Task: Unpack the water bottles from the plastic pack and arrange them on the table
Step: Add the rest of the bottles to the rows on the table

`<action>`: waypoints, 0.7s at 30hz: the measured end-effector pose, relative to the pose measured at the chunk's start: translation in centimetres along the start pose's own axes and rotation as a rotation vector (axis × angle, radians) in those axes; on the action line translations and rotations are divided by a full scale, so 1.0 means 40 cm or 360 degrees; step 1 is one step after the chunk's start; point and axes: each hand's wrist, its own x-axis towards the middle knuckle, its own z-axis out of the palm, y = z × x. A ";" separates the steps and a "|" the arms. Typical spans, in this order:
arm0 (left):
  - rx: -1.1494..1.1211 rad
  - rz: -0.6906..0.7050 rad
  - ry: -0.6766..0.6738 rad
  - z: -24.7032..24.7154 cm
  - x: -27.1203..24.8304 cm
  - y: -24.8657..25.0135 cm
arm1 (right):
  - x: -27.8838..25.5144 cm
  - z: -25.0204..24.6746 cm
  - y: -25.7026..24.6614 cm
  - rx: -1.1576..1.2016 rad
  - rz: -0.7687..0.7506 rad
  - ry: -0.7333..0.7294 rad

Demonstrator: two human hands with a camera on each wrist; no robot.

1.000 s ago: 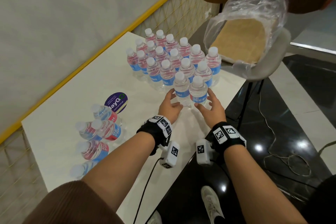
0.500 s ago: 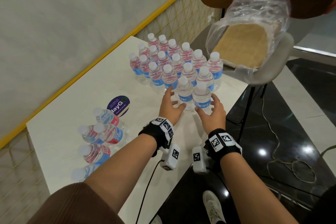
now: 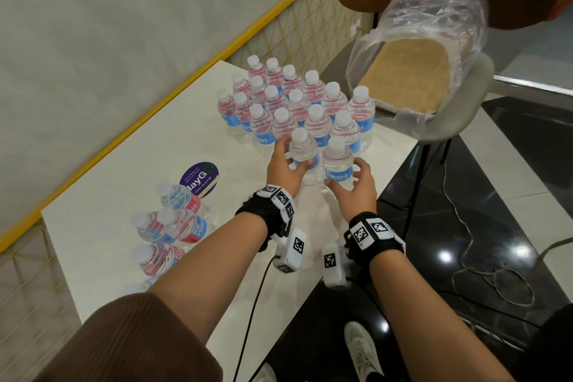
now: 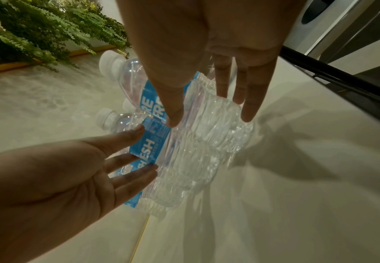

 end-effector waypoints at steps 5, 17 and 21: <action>0.0010 -0.0066 -0.0142 -0.018 -0.006 -0.007 | -0.005 0.012 -0.004 -0.0007 0.0047 0.0009; 0.1309 -0.0350 -0.0765 -0.235 -0.050 0.072 | -0.095 0.096 -0.063 0.0182 0.0557 0.0097; 0.1755 -0.0458 -0.1012 -0.361 -0.100 0.088 | -0.198 0.185 -0.093 0.0169 0.0571 -0.0462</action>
